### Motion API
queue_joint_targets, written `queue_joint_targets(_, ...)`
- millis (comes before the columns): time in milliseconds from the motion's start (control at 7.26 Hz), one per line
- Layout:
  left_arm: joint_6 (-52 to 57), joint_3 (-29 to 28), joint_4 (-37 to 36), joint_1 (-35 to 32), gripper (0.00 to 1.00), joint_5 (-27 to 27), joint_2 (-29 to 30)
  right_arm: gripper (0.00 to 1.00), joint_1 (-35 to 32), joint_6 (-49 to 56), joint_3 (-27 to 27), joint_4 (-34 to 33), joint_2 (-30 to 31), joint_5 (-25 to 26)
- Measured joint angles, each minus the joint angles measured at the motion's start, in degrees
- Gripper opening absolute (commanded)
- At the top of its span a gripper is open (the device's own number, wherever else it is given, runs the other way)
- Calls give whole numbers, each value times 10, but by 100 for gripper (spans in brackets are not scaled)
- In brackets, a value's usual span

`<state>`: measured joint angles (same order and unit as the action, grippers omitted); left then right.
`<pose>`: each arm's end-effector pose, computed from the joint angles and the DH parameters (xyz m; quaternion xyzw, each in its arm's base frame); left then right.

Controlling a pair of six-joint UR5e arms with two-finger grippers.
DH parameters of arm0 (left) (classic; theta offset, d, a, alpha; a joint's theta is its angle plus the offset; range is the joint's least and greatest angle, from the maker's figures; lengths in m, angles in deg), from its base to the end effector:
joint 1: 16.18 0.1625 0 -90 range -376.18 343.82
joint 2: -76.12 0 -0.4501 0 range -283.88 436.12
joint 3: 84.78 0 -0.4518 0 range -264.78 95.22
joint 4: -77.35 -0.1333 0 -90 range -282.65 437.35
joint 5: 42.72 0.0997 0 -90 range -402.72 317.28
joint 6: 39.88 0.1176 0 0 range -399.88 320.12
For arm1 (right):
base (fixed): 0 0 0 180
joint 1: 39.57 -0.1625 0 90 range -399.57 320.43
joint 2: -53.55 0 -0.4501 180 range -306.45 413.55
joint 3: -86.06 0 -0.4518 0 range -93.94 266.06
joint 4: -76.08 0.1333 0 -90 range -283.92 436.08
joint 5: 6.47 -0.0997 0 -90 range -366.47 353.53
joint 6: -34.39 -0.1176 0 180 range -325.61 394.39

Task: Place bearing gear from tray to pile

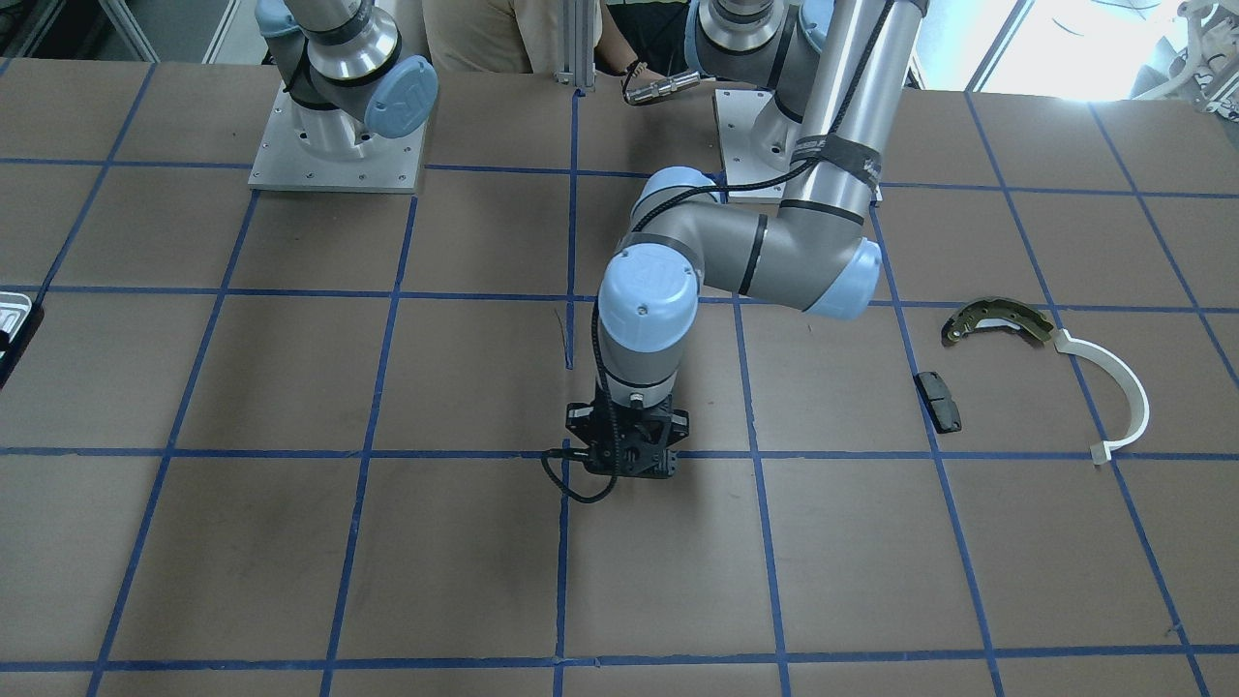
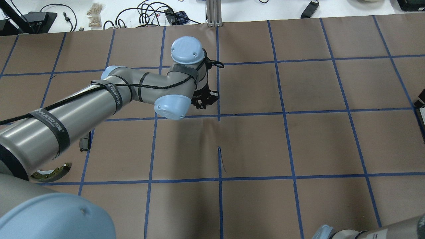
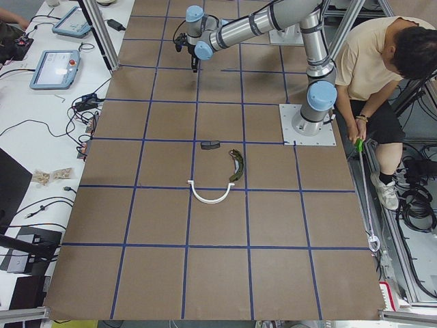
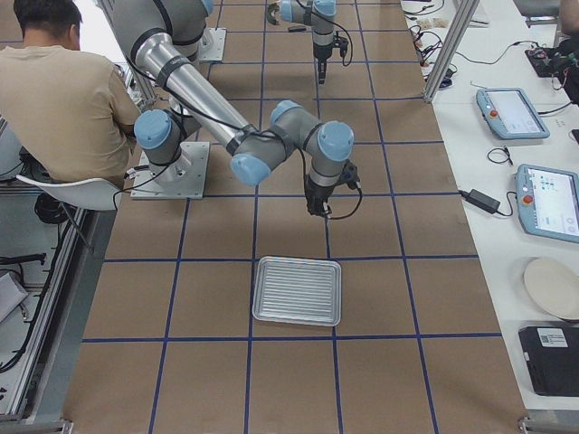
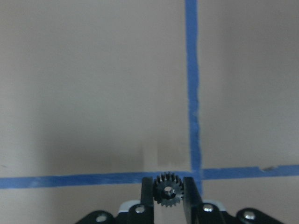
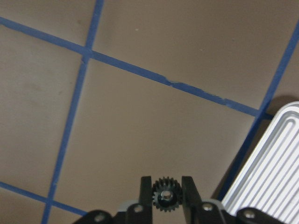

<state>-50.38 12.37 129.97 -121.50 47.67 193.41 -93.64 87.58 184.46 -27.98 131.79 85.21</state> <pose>-0.3087 -0.6252 0.1947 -0.0419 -0.9988 0.0258 0.0024 -0.2484 -0.5641 0.3200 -0.1506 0.9871 0.0482 0.0269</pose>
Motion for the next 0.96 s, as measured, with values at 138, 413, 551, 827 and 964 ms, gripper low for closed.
queue_joint_targets(138,46,4,13,36,0,3,-17,19,-55,-98,16,18,26,-2)
queue_joint_targets(413,133,12,42,130,0,6,-42,19,-177,-313,39,23,49,-10)
queue_joint_targets(551,183,25,52,183,0,6,-51,19,-244,-431,43,11,43,-19)
queue_joint_targets(827,271,53,48,278,0,4,-58,20,-360,-657,43,-72,-3,-59)
queue_joint_targets(964,307,58,47,309,0,5,-60,20,-416,-749,40,-122,-37,-69)
